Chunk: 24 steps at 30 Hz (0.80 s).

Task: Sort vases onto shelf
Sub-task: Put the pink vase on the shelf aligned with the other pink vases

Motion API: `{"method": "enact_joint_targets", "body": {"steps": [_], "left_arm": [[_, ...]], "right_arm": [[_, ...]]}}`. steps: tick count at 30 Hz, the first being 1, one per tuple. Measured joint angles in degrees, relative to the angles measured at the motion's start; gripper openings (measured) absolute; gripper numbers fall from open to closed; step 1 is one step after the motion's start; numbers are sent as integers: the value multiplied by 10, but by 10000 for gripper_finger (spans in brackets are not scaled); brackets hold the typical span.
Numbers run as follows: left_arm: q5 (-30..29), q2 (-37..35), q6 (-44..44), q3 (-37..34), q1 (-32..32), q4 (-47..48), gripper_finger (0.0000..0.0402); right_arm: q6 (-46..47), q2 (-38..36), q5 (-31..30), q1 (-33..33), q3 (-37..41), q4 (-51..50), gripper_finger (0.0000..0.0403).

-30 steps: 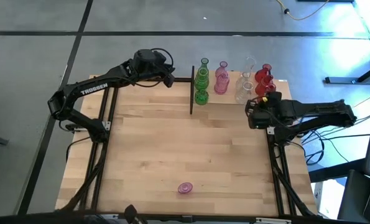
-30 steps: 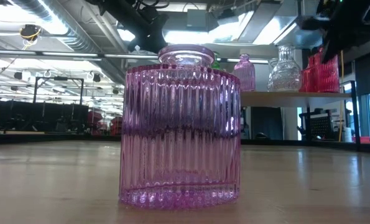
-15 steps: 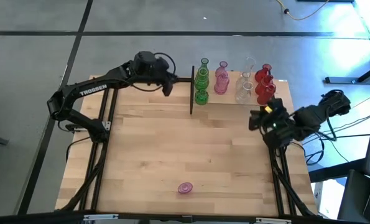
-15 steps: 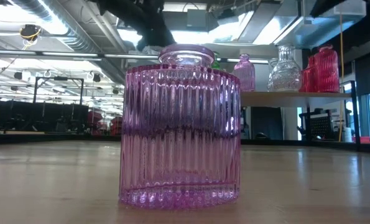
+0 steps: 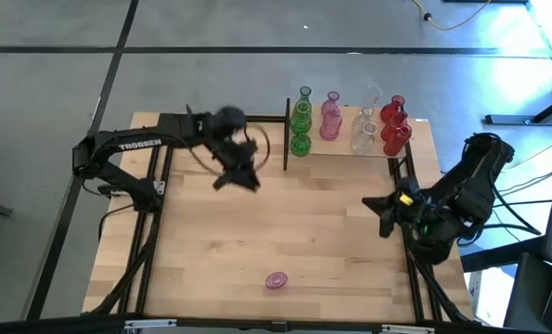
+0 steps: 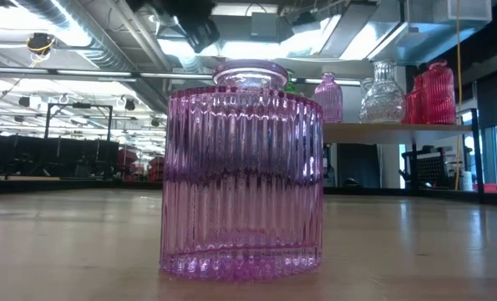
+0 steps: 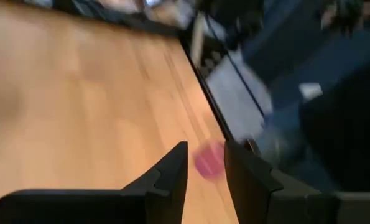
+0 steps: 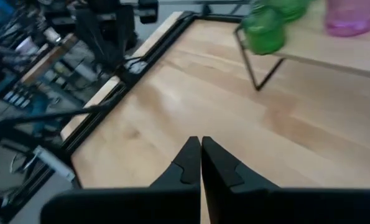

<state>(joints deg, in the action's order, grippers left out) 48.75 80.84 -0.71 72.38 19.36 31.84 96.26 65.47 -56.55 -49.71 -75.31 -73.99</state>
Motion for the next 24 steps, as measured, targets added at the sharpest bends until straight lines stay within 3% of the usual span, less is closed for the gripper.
{"method": "enact_joint_targets", "body": {"steps": [5,12,17,22,24], "left_arm": [[-76,0,-9,0,-106,59,83],[-230,0,94,0,-257,-15,47],[-348,17,205,0,-300,-112,46],[-362,90,268,0,-357,-218,72],[-366,120,275,0,-386,-218,87]], "right_arm": [[-53,20,2,-10,0,56,1],[-113,29,5,-9,0,90,13],[-120,29,12,-9,0,90,84],[-156,29,56,-9,0,88,172],[-173,29,68,-9,0,79,199]]}}
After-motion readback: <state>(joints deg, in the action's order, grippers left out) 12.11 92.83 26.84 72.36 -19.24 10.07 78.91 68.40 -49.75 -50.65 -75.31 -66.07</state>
